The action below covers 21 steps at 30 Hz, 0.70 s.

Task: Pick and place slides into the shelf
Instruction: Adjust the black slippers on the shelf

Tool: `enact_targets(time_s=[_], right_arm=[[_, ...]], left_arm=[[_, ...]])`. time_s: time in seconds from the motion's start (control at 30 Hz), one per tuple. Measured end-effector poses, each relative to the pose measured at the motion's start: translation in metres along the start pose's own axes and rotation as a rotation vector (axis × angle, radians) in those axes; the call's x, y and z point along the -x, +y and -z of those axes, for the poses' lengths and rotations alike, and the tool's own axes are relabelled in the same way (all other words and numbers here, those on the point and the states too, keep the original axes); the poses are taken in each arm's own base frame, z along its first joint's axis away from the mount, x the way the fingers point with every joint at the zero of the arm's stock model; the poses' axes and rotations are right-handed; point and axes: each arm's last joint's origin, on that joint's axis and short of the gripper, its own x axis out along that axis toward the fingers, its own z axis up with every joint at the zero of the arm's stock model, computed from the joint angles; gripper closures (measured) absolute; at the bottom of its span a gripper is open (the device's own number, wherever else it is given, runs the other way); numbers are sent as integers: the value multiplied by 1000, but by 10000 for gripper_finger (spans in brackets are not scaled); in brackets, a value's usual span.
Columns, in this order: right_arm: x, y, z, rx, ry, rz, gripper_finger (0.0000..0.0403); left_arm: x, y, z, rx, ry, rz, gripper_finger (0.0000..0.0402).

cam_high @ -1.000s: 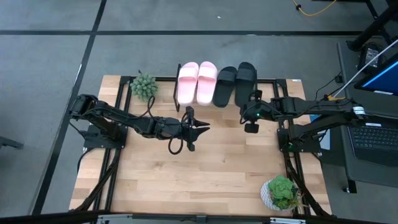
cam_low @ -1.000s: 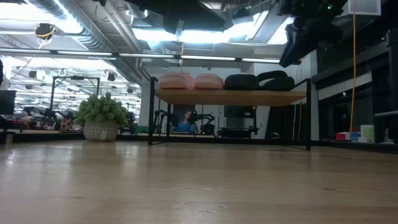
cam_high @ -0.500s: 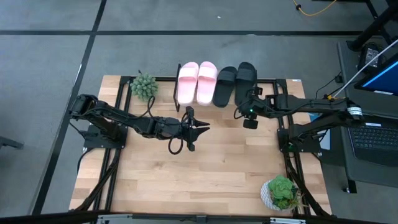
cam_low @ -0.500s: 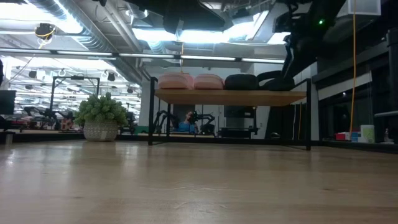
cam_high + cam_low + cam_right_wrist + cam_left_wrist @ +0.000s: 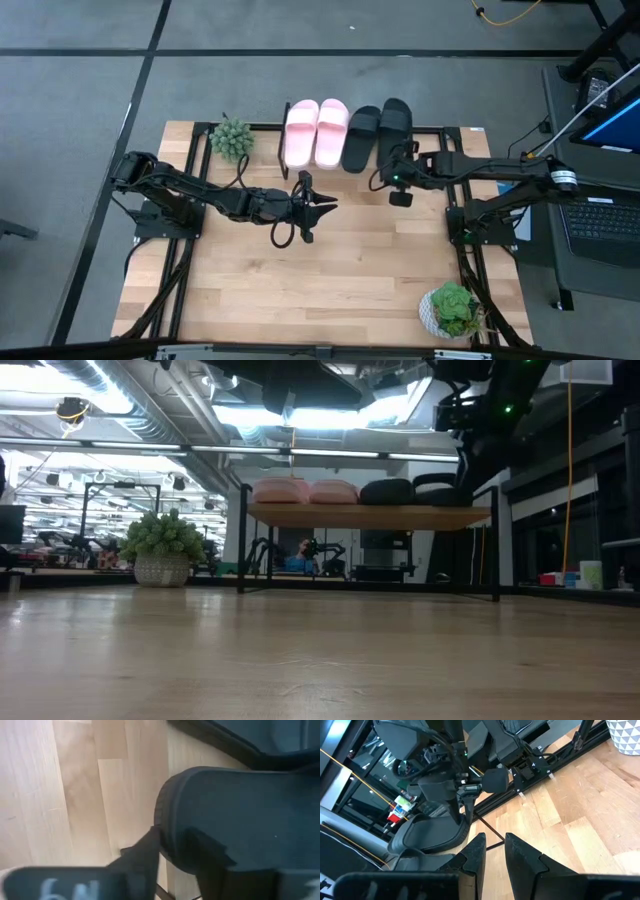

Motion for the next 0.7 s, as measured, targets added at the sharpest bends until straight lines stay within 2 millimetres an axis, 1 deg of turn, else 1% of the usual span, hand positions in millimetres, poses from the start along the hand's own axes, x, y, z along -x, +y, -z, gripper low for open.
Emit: enact_targets(time_s=[0.13,0.17,0.37,0.5,0.7], right_arm=[[-1,1,-1,13,1,0,371],[-1,1,-1,17,0,0,382],[-1,0,-4,8,-27,1,380],[-1,0,-5,1,-40,0,386],[-2,-2,-4,-6,-33,1,386]], left_arm=[[0,0,0,0,0,0,337],[0,0,0,0,0,0,337],[0,0,0,0,0,0,337],[0,0,0,0,0,0,337],[0,0,0,0,0,0,337]])
